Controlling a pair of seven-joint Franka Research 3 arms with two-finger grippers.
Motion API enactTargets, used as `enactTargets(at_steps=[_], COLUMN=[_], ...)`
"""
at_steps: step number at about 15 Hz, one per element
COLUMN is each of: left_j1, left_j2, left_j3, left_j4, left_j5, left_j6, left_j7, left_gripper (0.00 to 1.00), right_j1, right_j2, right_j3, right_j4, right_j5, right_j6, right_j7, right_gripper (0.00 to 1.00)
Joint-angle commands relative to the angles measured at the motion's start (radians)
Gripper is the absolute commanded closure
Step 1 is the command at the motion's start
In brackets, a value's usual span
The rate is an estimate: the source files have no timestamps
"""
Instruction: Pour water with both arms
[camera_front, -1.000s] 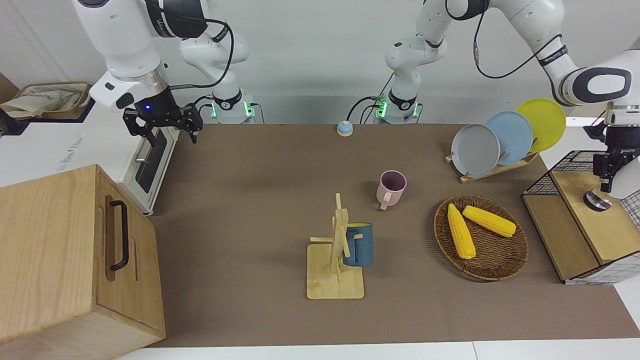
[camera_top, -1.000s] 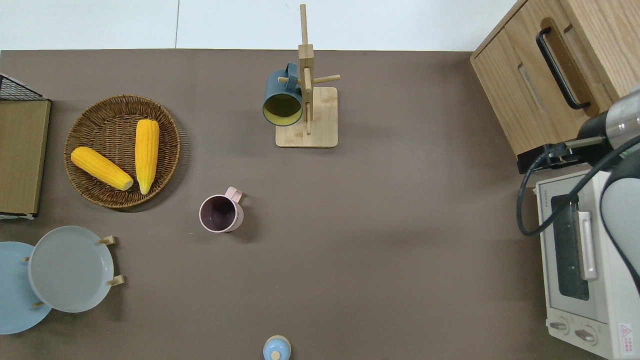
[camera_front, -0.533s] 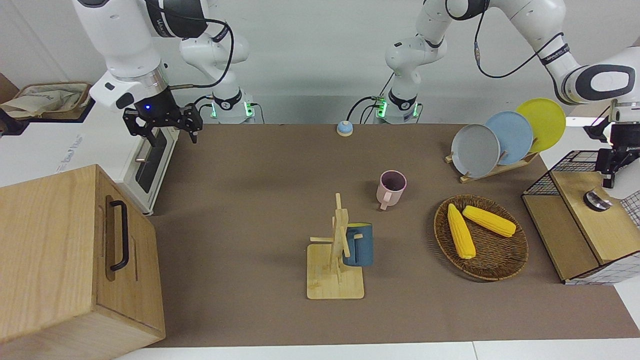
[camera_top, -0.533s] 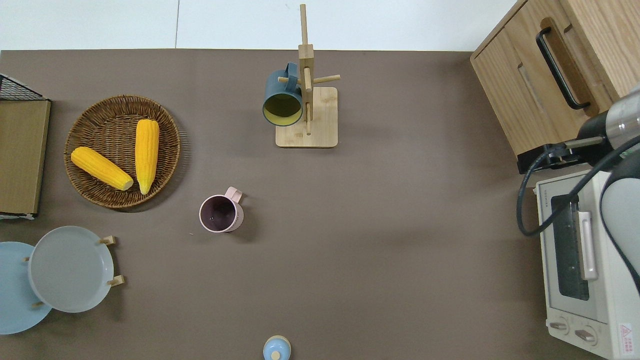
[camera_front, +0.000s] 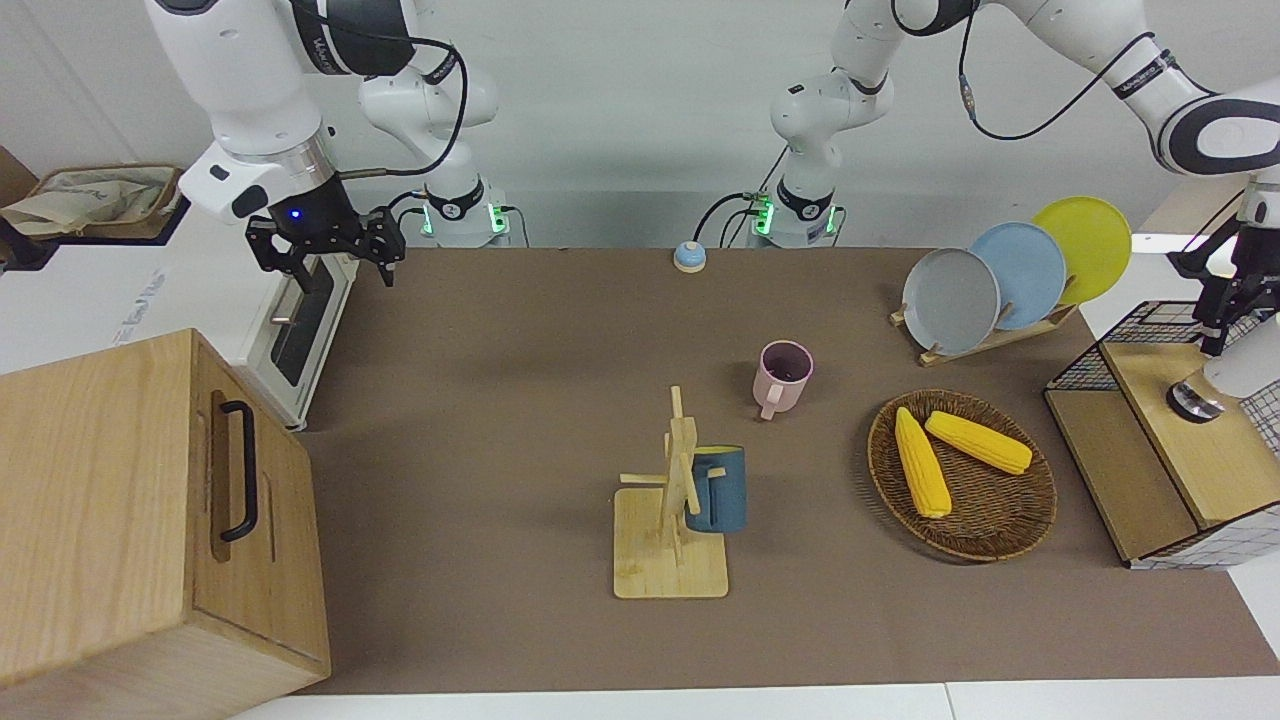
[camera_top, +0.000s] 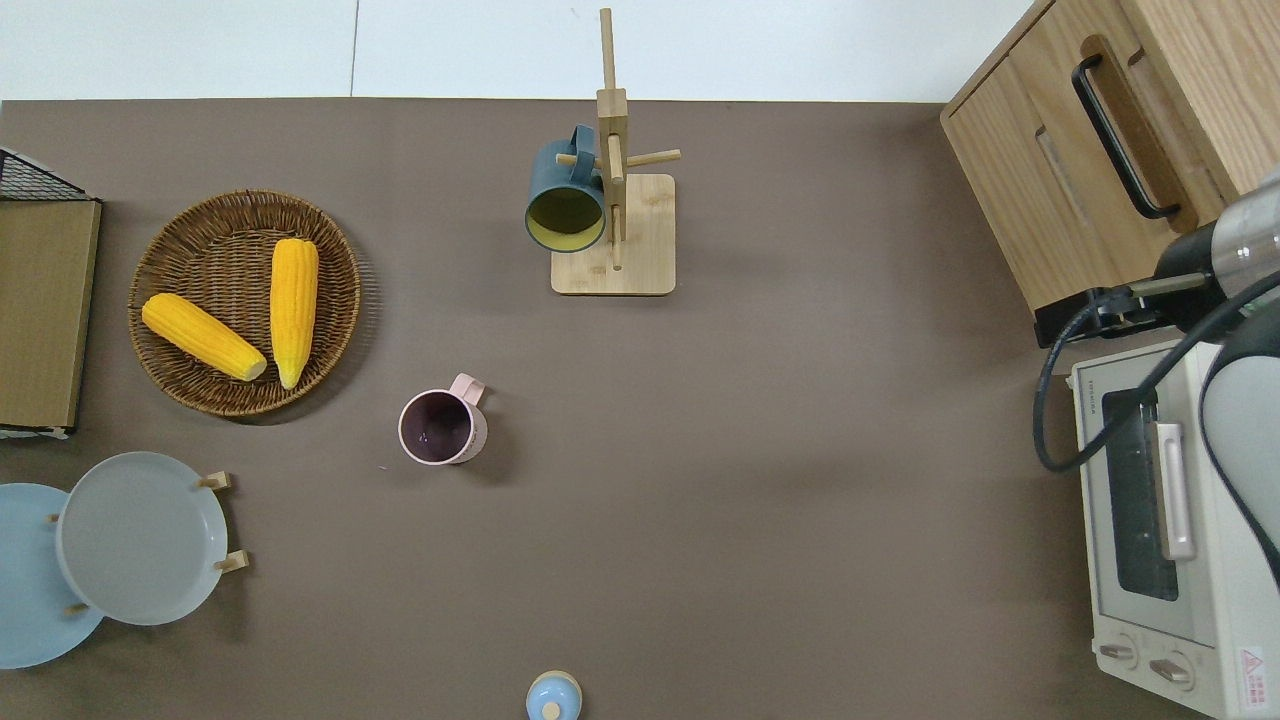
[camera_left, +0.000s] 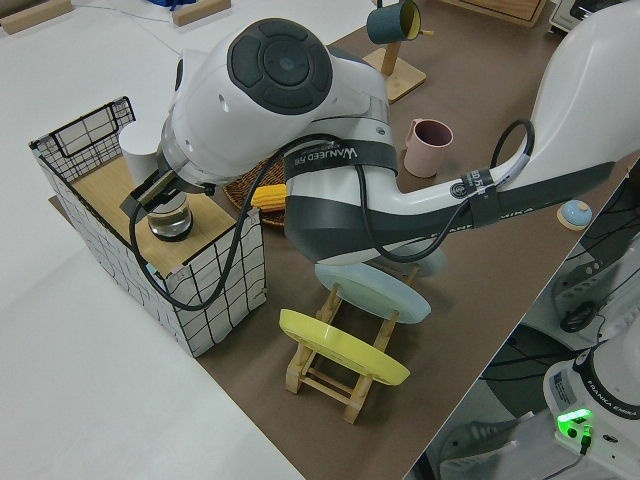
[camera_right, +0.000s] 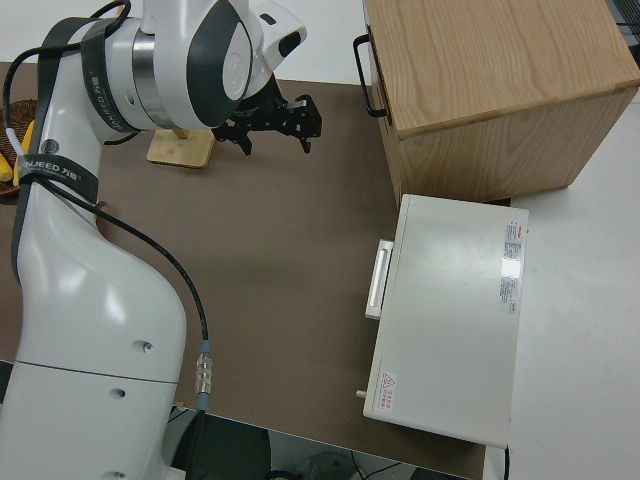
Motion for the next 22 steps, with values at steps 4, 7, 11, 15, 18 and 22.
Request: enactTargets(at_steps=[4,7,11,15,18,22], left_j1=[0.004,-0.024,-0.077,-0.146,-0.206,-0.271], left_j2=[-0.01,-0.064,-0.106,-0.119,-0.139,-0.148], left_j3=[0.024,0.003,-0.017,-0.016,-0.021,-0.03], left_j4=[0.131,0.136,0.128,0.126,0.126,0.126], left_j5=[0.223,0.33,0.372,0.455,0.489,0.49], left_j6=[-0.299,-0.333,-0.403,-0.437,-0.498,-0.572], left_j7=[-0.133,-0.233,-0.339,-0.379,-0.47,-0.5], left_gripper=[0.0,0.0,0.0,0.0,0.0,0.0], right_j1=[-0.001,-0.002,-0.001,-0.001,-0.002,-0.002], right_j2=[-0.014,-0.014,-0.014,-0.014,-0.014,-0.014], right_j3=[0.002,0.001,0.002,0.001,0.002,0.002], right_j4=[-0.012,-0.012,-0.012,-0.012,-0.012,-0.012], right_j5=[0.003,0.003,0.003,0.003,0.003,0.003], right_j6=[0.005,0.005,0.005,0.005,0.005,0.005], right_j7=[-0.013,-0.013,-0.013,-0.013,-0.013,-0.013], right_gripper=[0.015,0.015,0.015,0.015,0.015,0.015])
